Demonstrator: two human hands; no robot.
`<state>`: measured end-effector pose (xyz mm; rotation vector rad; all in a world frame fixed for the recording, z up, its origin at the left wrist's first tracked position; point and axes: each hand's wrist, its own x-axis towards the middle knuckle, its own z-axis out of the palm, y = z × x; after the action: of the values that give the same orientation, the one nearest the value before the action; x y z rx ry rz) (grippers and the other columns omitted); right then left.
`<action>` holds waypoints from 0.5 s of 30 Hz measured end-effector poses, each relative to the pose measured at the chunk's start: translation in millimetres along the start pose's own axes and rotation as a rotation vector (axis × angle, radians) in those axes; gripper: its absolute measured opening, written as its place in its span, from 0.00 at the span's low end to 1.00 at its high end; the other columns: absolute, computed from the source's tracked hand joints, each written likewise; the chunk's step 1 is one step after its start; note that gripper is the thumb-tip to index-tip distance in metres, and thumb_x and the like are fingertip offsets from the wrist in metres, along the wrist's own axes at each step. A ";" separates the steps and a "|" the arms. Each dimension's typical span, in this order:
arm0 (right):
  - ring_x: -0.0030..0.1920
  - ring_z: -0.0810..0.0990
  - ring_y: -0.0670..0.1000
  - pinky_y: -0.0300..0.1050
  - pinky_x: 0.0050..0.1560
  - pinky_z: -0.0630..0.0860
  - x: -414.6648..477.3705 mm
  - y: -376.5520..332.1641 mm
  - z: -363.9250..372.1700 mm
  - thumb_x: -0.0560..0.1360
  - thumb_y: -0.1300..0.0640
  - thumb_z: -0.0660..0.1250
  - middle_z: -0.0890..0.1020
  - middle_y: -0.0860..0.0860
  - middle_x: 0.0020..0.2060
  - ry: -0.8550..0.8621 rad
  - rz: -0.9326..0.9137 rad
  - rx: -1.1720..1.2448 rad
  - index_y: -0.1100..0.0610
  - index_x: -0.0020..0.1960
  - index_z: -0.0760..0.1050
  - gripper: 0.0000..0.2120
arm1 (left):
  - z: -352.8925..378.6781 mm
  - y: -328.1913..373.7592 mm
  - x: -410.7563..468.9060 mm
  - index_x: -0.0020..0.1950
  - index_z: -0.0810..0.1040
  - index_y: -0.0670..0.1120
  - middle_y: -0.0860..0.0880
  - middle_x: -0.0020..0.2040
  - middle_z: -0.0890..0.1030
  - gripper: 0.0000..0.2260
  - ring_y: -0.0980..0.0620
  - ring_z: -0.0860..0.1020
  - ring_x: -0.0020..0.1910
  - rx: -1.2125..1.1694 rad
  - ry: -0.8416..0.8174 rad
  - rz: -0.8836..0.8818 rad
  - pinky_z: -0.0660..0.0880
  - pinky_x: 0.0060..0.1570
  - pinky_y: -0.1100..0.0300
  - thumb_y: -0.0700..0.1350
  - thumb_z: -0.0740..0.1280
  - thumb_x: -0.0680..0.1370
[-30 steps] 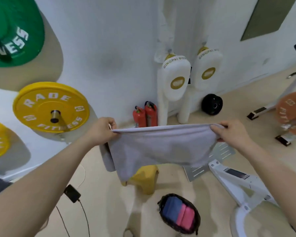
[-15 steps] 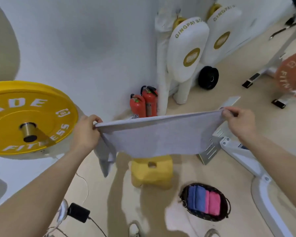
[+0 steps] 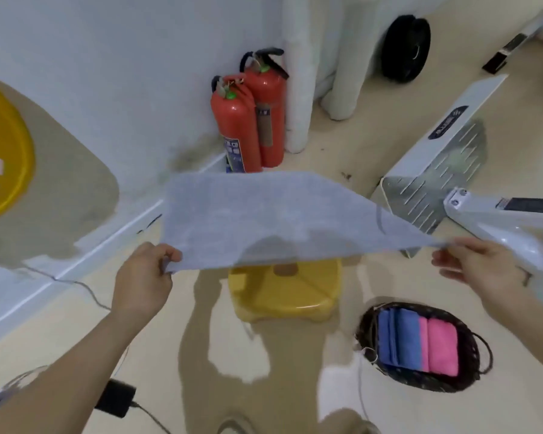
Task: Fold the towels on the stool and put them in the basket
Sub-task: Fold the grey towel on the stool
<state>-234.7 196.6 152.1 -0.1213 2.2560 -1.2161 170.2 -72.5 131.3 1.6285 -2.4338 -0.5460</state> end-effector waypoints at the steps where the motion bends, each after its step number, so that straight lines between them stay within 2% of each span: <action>1: 0.25 0.81 0.45 0.35 0.28 0.79 5.4 24.6 6.4 0.78 0.66 0.62 0.82 0.49 0.25 -0.012 0.051 -0.030 0.62 0.44 0.78 0.07 | 18.6 -9.2 -3.1 0.44 0.79 0.50 0.47 0.40 0.75 0.12 0.41 0.77 0.41 0.022 -0.077 -0.010 0.71 0.39 0.53 0.33 0.70 0.69; 3: 0.28 0.82 0.51 0.36 0.29 0.79 22.5 84.4 24.5 0.75 0.68 0.64 0.83 0.54 0.28 -0.048 0.151 -0.103 0.65 0.42 0.79 0.06 | 71.5 -37.0 -9.0 0.40 0.74 0.56 0.50 0.38 0.74 0.13 0.44 0.77 0.39 0.075 -0.246 0.010 0.72 0.38 0.53 0.40 0.74 0.68; 5: 0.33 0.82 0.59 0.44 0.33 0.80 41.8 130.4 43.4 0.72 0.68 0.67 0.82 0.62 0.31 -0.129 0.228 -0.261 0.68 0.36 0.79 0.06 | 121.5 -65.4 -13.5 0.36 0.69 0.57 0.51 0.37 0.75 0.16 0.45 0.77 0.38 0.137 -0.422 0.065 0.72 0.37 0.55 0.36 0.69 0.67; 7: 0.34 0.82 0.62 0.44 0.33 0.76 56.3 162.3 60.8 0.70 0.67 0.67 0.80 0.62 0.27 -0.238 0.307 -0.411 0.68 0.31 0.76 0.09 | 159.9 -88.8 -15.4 0.37 0.69 0.55 0.54 0.33 0.74 0.16 0.50 0.73 0.34 0.138 -0.582 0.073 0.69 0.33 0.60 0.32 0.62 0.64; 10: 0.28 0.77 0.57 0.40 0.29 0.68 82.0 193.4 86.6 0.68 0.54 0.67 0.76 0.56 0.23 -0.332 0.226 -0.723 0.60 0.26 0.75 0.15 | 193.7 -106.0 -6.1 0.36 0.77 0.51 0.52 0.34 0.79 0.15 0.54 0.75 0.32 -0.025 -0.853 -0.167 0.68 0.31 0.67 0.32 0.59 0.64; 12: 0.34 0.79 0.58 0.43 0.34 0.69 108.8 206.7 106.9 0.70 0.49 0.66 0.79 0.56 0.27 -0.285 0.090 -0.835 0.60 0.28 0.76 0.17 | 209.8 -108.9 4.6 0.42 0.80 0.45 0.45 0.39 0.83 0.12 0.51 0.80 0.36 -0.239 -0.886 -0.388 0.72 0.33 0.64 0.33 0.59 0.70; 14: 0.41 0.79 0.58 0.43 0.39 0.70 125.3 207.4 130.2 0.75 0.49 0.64 0.81 0.57 0.38 -0.316 0.000 -0.663 0.60 0.39 0.77 0.14 | 226.9 -107.5 12.4 0.51 0.80 0.42 0.40 0.42 0.83 0.11 0.45 0.83 0.39 -0.492 -0.836 -0.581 0.77 0.38 0.59 0.43 0.59 0.78; 15: 0.43 0.79 0.56 0.43 0.40 0.71 128.6 203.2 141.8 0.76 0.46 0.62 0.81 0.55 0.44 -0.368 0.045 -0.556 0.57 0.45 0.77 0.14 | 234.0 -104.2 15.5 0.52 0.79 0.41 0.39 0.40 0.82 0.15 0.43 0.83 0.39 -0.589 -0.856 -0.631 0.78 0.39 0.57 0.48 0.57 0.80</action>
<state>-231.4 167.0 -125.5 -0.4612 2.1828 -0.4641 175.8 -73.2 -125.3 2.0859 -1.7215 -2.1761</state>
